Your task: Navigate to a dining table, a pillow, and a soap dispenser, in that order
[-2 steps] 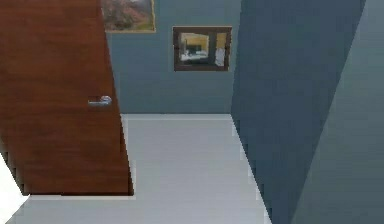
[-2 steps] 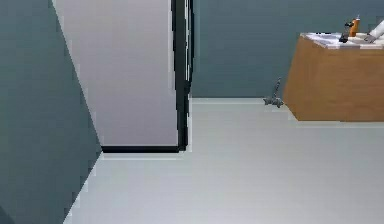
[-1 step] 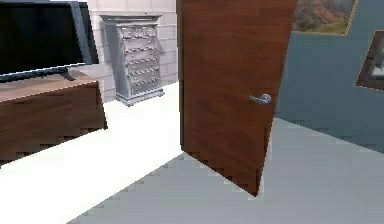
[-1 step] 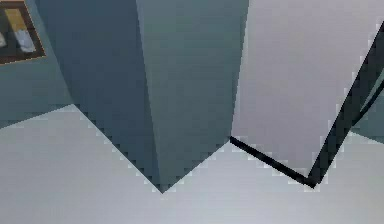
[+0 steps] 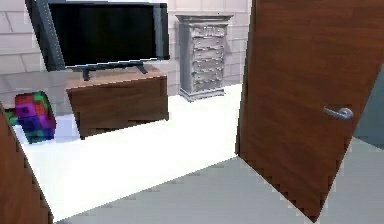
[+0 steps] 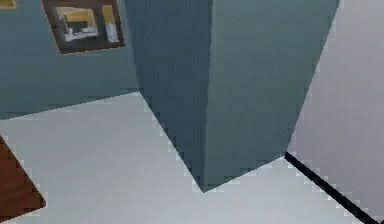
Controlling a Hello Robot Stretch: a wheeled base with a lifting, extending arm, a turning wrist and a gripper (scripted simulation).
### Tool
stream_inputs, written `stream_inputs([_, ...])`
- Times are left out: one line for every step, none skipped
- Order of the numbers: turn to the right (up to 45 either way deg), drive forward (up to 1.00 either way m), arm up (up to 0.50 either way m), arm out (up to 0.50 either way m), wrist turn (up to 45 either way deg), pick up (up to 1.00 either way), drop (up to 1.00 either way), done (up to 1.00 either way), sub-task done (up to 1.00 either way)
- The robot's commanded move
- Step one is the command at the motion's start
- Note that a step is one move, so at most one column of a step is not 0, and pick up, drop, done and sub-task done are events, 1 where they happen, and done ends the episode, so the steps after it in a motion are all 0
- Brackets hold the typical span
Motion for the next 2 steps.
stream_inputs([0.0,0.30,0.00,0.00,0.0,0.00,0.00,0.00,0.00])
stream_inputs([0.0,1.00,0.00,0.00,0.0,0.00,0.00,0.00,0.00])
